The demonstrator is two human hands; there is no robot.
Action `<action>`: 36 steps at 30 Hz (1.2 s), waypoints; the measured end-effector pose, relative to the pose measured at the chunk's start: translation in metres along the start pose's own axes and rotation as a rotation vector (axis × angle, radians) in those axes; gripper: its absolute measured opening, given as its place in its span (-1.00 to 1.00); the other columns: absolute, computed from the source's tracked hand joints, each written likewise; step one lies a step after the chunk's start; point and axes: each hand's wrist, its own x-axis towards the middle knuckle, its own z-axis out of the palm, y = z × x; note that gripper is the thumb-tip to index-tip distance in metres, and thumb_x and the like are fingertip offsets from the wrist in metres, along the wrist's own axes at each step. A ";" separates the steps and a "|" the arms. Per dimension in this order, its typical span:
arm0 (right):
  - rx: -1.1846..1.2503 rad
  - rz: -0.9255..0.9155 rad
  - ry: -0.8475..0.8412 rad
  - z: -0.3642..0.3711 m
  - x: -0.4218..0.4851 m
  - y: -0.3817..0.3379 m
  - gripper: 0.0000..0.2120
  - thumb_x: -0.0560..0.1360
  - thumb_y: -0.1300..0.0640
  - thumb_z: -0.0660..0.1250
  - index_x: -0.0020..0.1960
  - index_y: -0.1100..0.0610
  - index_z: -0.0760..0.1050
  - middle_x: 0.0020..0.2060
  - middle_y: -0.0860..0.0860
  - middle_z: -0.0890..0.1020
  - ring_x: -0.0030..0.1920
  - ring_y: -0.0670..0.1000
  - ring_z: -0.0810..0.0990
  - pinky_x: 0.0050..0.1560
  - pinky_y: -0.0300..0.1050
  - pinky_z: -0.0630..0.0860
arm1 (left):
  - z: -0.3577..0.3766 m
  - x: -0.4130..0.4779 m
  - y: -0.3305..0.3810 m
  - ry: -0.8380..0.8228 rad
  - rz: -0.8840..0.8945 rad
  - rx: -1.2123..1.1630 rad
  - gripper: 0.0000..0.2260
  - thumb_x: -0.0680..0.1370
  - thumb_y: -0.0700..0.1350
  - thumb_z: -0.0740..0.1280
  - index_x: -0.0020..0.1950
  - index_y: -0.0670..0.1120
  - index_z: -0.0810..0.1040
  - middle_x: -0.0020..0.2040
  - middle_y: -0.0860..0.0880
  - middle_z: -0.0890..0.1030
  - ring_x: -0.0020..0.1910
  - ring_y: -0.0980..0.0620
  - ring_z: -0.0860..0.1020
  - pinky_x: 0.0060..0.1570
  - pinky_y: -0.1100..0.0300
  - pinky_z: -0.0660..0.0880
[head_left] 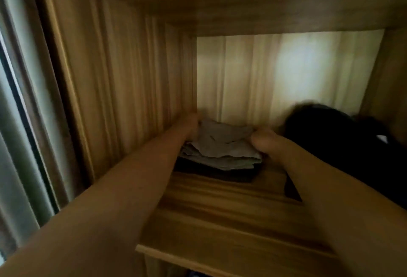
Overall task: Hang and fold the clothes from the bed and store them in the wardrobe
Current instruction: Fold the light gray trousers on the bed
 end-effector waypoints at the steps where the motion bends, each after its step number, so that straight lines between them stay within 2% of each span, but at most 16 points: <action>1: -0.064 0.018 -0.060 0.008 -0.001 0.007 -0.59 0.69 0.08 0.15 0.50 0.18 0.36 0.30 0.16 0.53 0.24 0.14 0.53 0.19 -0.17 0.46 | 0.015 0.003 -0.004 -0.040 -0.005 0.073 -0.69 0.65 -0.21 0.21 0.40 -0.17 0.47 0.35 -0.21 0.50 0.18 -0.12 0.51 0.18 0.11 0.45; 2: -0.127 0.039 -0.101 0.014 0.001 0.013 -0.52 0.68 -0.01 0.15 0.55 0.15 0.28 0.40 0.17 0.45 0.35 0.17 0.44 0.26 -0.17 0.38 | 0.026 0.006 -0.005 -0.063 0.000 0.136 -0.70 0.66 -0.18 0.21 0.39 -0.17 0.48 0.33 -0.21 0.50 0.17 -0.12 0.51 0.16 0.10 0.46; 3: -0.206 0.055 -0.098 0.017 0.005 0.017 -0.44 0.67 -0.10 0.14 0.59 0.13 0.21 0.52 0.20 0.30 0.48 0.22 0.28 0.41 -0.06 0.29 | 0.031 0.009 -0.004 -0.065 0.005 0.176 -0.70 0.65 -0.16 0.22 0.37 -0.16 0.48 0.32 -0.20 0.51 0.16 -0.12 0.52 0.14 0.08 0.47; 5: -0.353 0.056 0.022 0.014 0.016 0.012 -0.31 0.62 -0.22 0.15 0.62 0.11 0.14 0.61 0.20 0.03 0.59 0.26 -0.03 0.55 0.17 0.07 | 0.027 0.015 0.002 -0.009 0.025 0.202 -0.71 0.62 -0.17 0.25 0.33 -0.17 0.51 0.27 -0.19 0.53 0.06 -0.08 0.53 -0.01 0.10 0.48; 6: -0.389 0.041 0.072 0.012 0.022 0.006 -0.28 0.60 -0.26 0.13 0.63 0.09 0.11 0.62 0.19 -0.03 0.60 0.26 -0.09 0.56 0.23 0.03 | 0.024 0.020 0.006 0.024 0.048 0.187 -0.69 0.61 -0.17 0.27 0.35 -0.18 0.49 0.28 -0.20 0.53 0.06 -0.10 0.54 -0.04 0.10 0.47; 8: -0.416 -0.005 0.035 0.014 0.032 -0.005 -0.27 0.61 -0.32 0.06 0.64 0.07 0.09 0.63 0.18 -0.02 0.61 0.26 -0.08 0.56 0.29 0.00 | 0.024 0.029 0.010 -0.001 0.088 0.107 -0.55 0.62 -0.10 0.28 0.50 -0.15 0.36 0.43 -0.22 0.43 0.29 -0.17 0.48 0.15 0.07 0.46; 10: -0.508 -0.047 -0.078 0.030 0.039 -0.003 -0.32 0.64 -0.30 -0.02 0.62 0.08 0.14 0.62 0.19 0.04 0.61 0.25 -0.04 0.56 0.30 -0.11 | 0.038 0.031 0.009 -0.101 0.101 0.106 -0.42 0.65 0.09 0.22 0.62 -0.05 0.15 0.61 -0.18 0.14 0.55 -0.19 0.19 0.49 -0.02 0.21; 12: -0.540 -0.036 -0.133 0.049 0.044 0.013 -0.33 0.66 -0.28 -0.09 0.64 0.08 0.07 0.63 0.19 -0.02 0.61 0.22 -0.16 0.55 0.27 -0.26 | 0.058 0.033 0.000 -0.183 0.028 0.100 -0.36 0.64 0.27 0.07 0.65 0.04 0.02 0.65 -0.12 -0.09 0.61 -0.17 -0.06 0.56 -0.11 0.00; 15: -0.422 0.015 -0.122 0.057 0.063 0.032 -0.35 0.66 -0.26 -0.11 0.65 0.04 -0.01 0.62 0.21 -0.09 0.61 0.22 -0.21 0.56 0.26 -0.21 | 0.072 0.044 -0.009 -0.191 -0.022 0.043 -0.33 0.60 0.35 -0.02 0.65 0.10 -0.02 0.65 -0.09 -0.13 0.61 -0.15 -0.09 0.57 -0.13 -0.04; 18: -0.454 0.018 -0.136 0.059 0.070 0.036 -0.35 0.65 -0.26 -0.08 0.64 0.03 0.02 0.63 0.16 -0.05 0.60 0.29 -0.14 0.55 0.31 -0.09 | 0.075 0.049 -0.008 -0.195 -0.006 0.061 -0.31 0.59 0.36 -0.03 0.65 0.07 0.00 0.65 -0.11 -0.10 0.61 -0.17 -0.06 0.57 -0.11 -0.03; 21: -0.356 -0.001 -0.036 0.058 0.060 0.035 -0.46 0.66 -0.13 0.06 0.58 0.07 0.22 0.59 0.16 0.13 0.57 0.27 0.08 0.53 0.24 0.11 | 0.074 0.040 -0.007 -0.123 0.033 0.043 -0.35 0.62 0.30 0.00 0.64 0.02 0.09 0.64 -0.12 0.00 0.60 -0.15 0.04 0.56 -0.04 0.04; 24: -0.375 -0.057 -0.036 0.052 0.028 0.028 -0.54 0.71 -0.03 -0.03 0.50 0.16 0.32 0.50 0.21 0.30 0.48 0.24 0.26 0.44 0.08 0.24 | 0.067 0.015 -0.007 -0.023 0.084 -0.015 -0.46 0.66 0.19 0.05 0.57 -0.05 0.29 0.59 -0.13 0.23 0.50 -0.11 0.28 0.44 0.07 0.24; 27: -0.376 -0.123 -0.109 0.038 -0.015 0.022 -0.49 0.72 -0.11 -0.09 0.41 0.18 0.41 0.39 0.24 0.43 0.34 0.19 0.42 0.25 -0.04 0.37 | 0.055 -0.022 -0.004 -0.094 0.061 0.010 -0.49 0.69 0.16 0.03 0.56 -0.08 0.31 0.56 -0.14 0.29 0.44 -0.12 0.36 0.38 0.10 0.32; 30: -0.485 -0.185 -0.205 0.017 -0.060 0.015 -0.54 0.70 -0.12 0.07 0.40 0.16 0.44 0.33 0.16 0.51 0.25 0.13 0.50 0.07 -0.11 0.44 | 0.040 -0.072 0.001 -0.143 0.065 0.012 -0.52 0.69 0.11 0.09 0.57 -0.05 0.28 0.50 -0.14 0.38 0.37 -0.12 0.43 0.32 0.12 0.36; 33: -0.538 -0.212 -0.270 -0.005 -0.103 0.003 -0.72 0.66 -0.13 0.20 0.08 0.07 0.51 0.01 0.01 0.55 0.01 0.01 0.51 -0.25 -0.19 0.34 | 0.016 -0.129 0.014 -0.164 0.067 0.007 -0.60 0.64 -0.01 0.23 0.48 -0.04 0.41 0.32 -0.10 0.53 0.22 -0.07 0.52 0.20 0.11 0.49; 36: -0.560 -0.290 -0.242 -0.024 -0.145 -0.007 -0.69 0.63 -0.14 0.25 0.09 0.09 0.54 -0.01 0.00 0.58 -0.07 -0.03 0.52 -0.27 -0.16 0.35 | -0.005 -0.183 0.029 -0.160 0.051 0.020 -0.62 0.61 0.01 0.25 0.43 -0.03 0.46 0.31 -0.06 0.54 0.22 -0.07 0.52 0.25 0.05 0.49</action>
